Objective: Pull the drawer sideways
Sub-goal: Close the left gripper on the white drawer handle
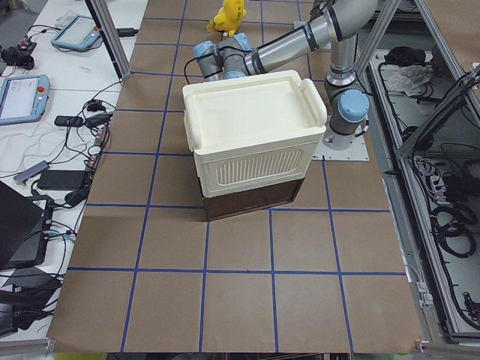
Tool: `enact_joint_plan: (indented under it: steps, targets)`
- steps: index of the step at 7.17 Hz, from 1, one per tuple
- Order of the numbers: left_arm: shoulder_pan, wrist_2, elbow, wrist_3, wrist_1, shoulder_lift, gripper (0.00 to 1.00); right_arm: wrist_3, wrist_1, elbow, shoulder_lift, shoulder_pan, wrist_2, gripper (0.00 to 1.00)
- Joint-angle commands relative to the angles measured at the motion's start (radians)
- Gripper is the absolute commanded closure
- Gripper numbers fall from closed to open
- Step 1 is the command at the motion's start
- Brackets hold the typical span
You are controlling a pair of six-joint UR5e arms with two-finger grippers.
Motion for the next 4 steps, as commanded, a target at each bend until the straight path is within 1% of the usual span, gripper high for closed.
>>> enact_joint_plan:
  steps: [1,2,3,4]
  targets:
    - [0.000,0.000,0.002,0.002,0.000,-0.004,0.46,0.000,0.000,0.000,0.000,0.000,0.000,0.00]
    - [0.000,0.000,0.000,0.002,0.000,-0.004,0.47,0.000,0.000,0.000,0.000,0.000,0.001,0.00]
    - [0.000,0.002,0.000,0.002,0.000,-0.002,0.51,0.000,0.000,0.000,0.000,0.000,0.001,0.00]
    - [0.000,0.003,0.000,0.002,-0.002,0.001,0.51,-0.002,0.000,0.000,0.000,0.000,0.000,0.00]
